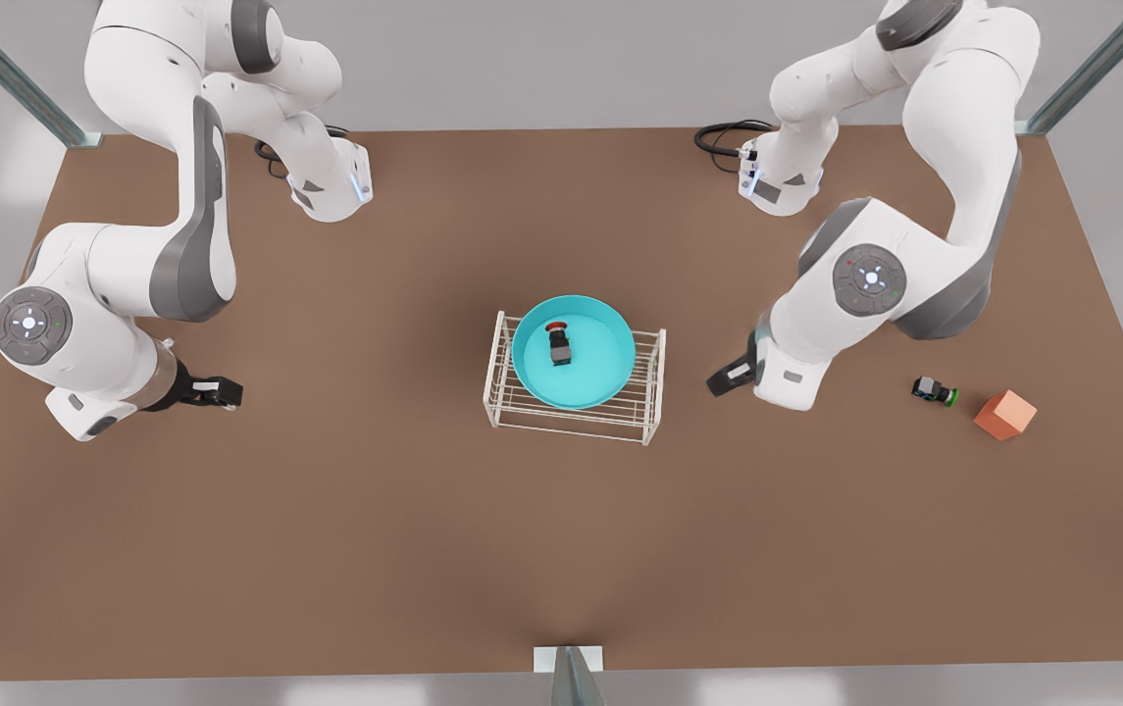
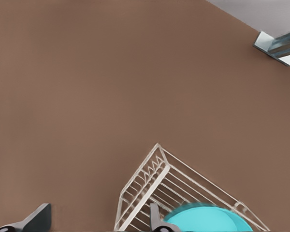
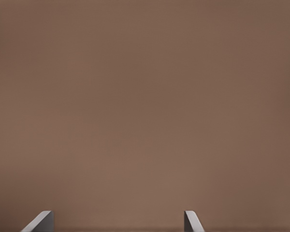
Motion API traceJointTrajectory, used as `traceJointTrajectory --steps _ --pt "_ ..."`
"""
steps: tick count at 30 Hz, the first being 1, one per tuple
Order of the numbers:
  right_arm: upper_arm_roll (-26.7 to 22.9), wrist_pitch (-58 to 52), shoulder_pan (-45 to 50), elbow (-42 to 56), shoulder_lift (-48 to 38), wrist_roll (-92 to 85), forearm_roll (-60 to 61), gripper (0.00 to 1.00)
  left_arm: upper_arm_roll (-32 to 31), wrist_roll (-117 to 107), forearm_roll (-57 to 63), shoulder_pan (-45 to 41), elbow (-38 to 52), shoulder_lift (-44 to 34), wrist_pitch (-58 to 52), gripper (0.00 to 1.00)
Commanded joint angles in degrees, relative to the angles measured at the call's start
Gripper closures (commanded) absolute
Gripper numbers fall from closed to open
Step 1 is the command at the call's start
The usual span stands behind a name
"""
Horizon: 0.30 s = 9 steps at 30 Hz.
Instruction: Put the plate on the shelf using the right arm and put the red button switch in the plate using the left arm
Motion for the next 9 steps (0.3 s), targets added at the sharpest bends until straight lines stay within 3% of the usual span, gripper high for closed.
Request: traceJointTrajectory --steps 1,2,3,4,9 --pt "0.0 0.0 0.0 0.0 0.0 0.4 -0.1 0.00 33.2 53.1 -19.0 -16.2 0.5 -7.6 -17.5 0.00" --pt "0.0 0.0 0.0 0.0 -0.1 0.4 -0.1 0.00 43.4 57.8 -23.4 -21.7 -21.4 -22.4 0.1 0.00" --pt "0.0 0.0 0.0 0.0 -0.1 0.4 -0.1 0.00 43.2 57.9 -23.0 -22.2 -29.4 -27.8 9.4 0.00" --pt "0.0 0.0 0.0 0.0 0.0 0.4 -0.1 0.00 43.1 53.2 -23.5 -22.1 -21.8 -23.8 4.3 0.00" --pt "0.0 0.0 0.1 0.0 -0.1 0.4 0.0 0.00 41.9 52.6 -23.7 -21.9 -18.9 -22.2 3.6 0.00"
